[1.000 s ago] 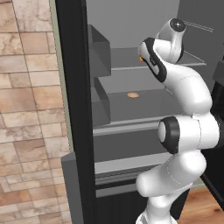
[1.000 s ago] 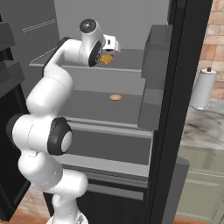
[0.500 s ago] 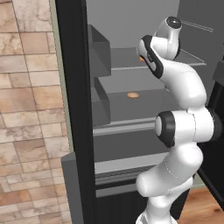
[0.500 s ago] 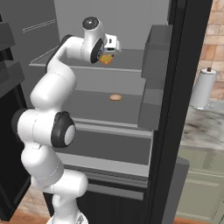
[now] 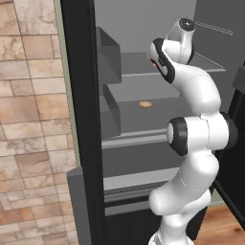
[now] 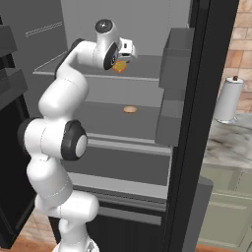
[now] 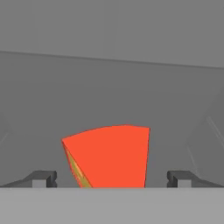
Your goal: Pick the cheese from the fridge and the cheese grater from the cabinet and place them next to the salad bowl.
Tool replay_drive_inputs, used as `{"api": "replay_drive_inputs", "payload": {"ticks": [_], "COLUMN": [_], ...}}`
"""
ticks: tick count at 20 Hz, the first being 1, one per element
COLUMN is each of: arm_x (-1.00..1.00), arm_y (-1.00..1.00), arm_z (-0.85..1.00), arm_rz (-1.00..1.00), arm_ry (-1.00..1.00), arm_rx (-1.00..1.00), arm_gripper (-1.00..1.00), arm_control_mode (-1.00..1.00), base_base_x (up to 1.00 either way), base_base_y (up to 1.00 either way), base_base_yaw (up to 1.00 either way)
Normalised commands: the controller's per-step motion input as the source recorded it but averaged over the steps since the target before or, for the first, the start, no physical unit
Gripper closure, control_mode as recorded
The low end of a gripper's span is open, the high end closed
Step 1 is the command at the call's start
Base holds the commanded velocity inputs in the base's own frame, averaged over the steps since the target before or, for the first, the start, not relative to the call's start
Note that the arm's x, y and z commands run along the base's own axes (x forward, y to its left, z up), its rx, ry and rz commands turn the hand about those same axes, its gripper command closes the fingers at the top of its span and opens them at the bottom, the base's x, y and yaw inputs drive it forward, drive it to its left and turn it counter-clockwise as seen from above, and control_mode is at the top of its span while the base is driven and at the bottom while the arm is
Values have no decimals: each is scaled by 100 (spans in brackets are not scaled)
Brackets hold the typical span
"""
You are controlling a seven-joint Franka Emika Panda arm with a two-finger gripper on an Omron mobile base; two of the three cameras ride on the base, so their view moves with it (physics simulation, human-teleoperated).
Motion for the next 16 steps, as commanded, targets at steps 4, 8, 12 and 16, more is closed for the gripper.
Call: {"api": "replay_drive_inputs", "payload": {"ticks": [4, 8, 12, 16], "arm_x": [20, 17, 0, 0], "arm_y": [0, -1, -11, -7], "arm_z": [-6, -11, -20, -19], "arm_rz": [0, 0, 0, 0], "arm_ry": [0, 0, 0, 0], "arm_rx": [0, 0, 0, 0], "arm_gripper": [-100, -100, 100, 100], "arm_control_mode": [-100, -100, -100, -100], "base_base_x": [0, 0, 0, 0], "base_base_y": [0, 0, 0, 0], "base_base_yaw": [0, 0, 0, 0]}}
